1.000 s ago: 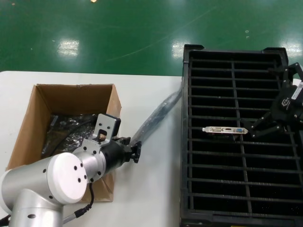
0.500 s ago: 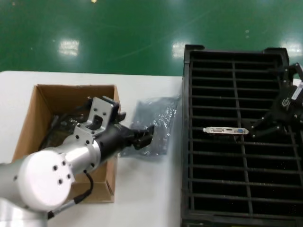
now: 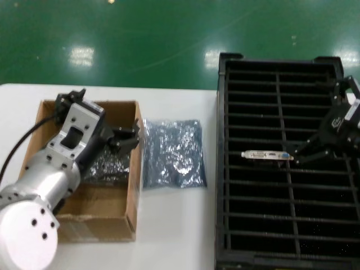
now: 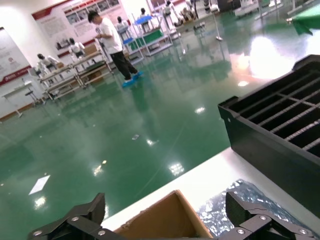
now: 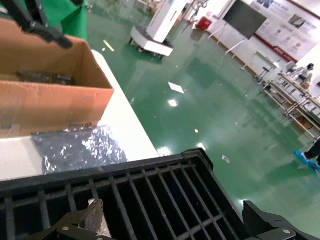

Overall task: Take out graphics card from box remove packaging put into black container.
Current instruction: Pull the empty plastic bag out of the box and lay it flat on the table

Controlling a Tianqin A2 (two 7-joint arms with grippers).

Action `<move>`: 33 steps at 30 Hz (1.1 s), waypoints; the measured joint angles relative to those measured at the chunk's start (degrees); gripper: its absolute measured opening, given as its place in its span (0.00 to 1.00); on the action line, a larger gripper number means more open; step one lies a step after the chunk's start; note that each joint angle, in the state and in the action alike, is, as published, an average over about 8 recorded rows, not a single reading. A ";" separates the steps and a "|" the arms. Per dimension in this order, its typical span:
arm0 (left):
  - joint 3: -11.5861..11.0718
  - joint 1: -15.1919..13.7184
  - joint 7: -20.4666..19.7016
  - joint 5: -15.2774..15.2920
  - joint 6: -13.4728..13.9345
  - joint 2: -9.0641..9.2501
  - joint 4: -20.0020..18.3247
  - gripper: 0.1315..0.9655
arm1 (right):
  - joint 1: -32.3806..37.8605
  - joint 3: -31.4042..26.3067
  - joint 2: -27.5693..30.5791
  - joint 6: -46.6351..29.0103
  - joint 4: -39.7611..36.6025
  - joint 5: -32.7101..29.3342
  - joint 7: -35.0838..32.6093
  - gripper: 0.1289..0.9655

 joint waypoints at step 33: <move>5.28 9.56 16.92 -34.84 -19.56 -7.10 6.20 1.00 | -15.48 4.03 -8.20 20.69 -0.85 16.46 -10.21 1.00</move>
